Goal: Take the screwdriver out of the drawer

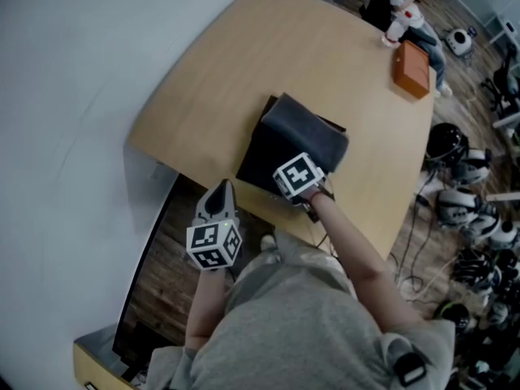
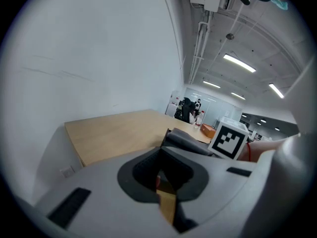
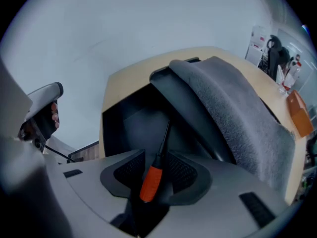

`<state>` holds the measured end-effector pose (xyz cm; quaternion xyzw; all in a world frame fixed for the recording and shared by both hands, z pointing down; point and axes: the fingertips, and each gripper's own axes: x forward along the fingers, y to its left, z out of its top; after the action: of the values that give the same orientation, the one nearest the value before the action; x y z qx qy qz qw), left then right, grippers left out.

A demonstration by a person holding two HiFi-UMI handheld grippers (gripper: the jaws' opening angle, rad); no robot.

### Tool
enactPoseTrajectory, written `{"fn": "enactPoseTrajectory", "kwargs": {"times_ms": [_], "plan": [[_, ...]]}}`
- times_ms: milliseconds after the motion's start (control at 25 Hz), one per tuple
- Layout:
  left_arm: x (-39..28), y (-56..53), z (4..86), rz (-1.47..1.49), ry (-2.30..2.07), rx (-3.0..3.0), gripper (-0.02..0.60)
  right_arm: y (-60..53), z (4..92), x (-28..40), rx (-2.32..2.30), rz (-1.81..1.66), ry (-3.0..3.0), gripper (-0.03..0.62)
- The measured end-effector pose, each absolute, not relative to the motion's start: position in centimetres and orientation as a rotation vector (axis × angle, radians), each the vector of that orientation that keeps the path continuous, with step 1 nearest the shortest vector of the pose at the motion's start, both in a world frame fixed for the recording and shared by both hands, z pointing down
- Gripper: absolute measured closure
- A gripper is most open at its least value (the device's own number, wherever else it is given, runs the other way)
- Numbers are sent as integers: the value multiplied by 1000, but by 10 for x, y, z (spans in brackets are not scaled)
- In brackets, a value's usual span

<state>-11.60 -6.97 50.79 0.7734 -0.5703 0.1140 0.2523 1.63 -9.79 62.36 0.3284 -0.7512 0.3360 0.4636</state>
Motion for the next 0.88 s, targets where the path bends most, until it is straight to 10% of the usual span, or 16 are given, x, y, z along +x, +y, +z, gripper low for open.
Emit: {"fn": "enactPoseTrajectory", "kwargs": {"times_ms": [880], "plan": [[-115,-73,518,286,-1554,2094,581,-95,646,42,787,685,-1701,517]]}}
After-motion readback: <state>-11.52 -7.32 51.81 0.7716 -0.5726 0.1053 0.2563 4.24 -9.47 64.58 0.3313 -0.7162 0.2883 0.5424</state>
